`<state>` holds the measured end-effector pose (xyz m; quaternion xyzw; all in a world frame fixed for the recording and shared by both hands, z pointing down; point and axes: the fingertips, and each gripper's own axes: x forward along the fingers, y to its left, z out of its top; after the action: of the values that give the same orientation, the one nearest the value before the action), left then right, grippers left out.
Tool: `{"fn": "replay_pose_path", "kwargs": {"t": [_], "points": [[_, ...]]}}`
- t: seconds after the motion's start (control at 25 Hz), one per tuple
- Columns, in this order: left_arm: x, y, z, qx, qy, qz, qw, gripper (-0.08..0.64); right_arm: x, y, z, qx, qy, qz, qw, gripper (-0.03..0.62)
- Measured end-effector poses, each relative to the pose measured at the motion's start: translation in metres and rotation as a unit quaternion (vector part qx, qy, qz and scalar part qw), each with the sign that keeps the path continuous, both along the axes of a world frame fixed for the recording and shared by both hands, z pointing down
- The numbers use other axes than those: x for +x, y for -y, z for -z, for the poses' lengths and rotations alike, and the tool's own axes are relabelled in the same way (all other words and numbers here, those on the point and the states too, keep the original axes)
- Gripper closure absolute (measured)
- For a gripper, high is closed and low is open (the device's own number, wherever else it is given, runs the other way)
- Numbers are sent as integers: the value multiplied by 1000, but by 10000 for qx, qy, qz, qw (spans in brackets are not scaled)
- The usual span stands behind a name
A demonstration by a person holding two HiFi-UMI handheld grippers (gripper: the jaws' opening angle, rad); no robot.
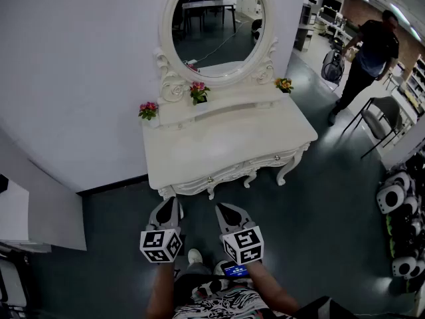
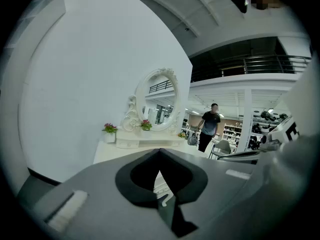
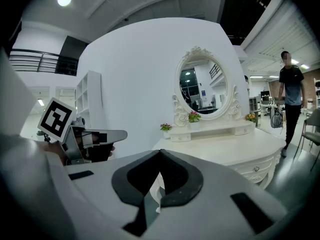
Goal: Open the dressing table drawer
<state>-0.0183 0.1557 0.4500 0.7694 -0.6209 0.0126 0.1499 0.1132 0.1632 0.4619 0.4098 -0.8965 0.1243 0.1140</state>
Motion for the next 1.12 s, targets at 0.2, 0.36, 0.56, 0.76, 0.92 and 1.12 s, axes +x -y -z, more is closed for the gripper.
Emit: {"fn": "replay_pose_path", "kwargs": {"t": [0.2,0.36,0.56,0.76,0.92,1.12], "points": [[14,-7,3,41,43,-73,10000,558,13,-2,-1,-48,3,-91,9999,591],[10,-3,3,18,97,-16,9999,558,12,3,1,-8,-24,-55,10000,591],[0,5,6,161,-71,71,9998,557,7,17,-1,-58,80,-81,9999,589],[-18,28,-5,51,-100,187,9998,552,-3,43,-11,-170,7,-115,9998,508],[-38,64,-23,-148,-26,236,9996,552,-18,82,-25,-244,-106,-182,9995,503],[-84,131,-37,-136,85,473,9988,554,-52,150,-41,-345,-263,-250,9987,497]]}}
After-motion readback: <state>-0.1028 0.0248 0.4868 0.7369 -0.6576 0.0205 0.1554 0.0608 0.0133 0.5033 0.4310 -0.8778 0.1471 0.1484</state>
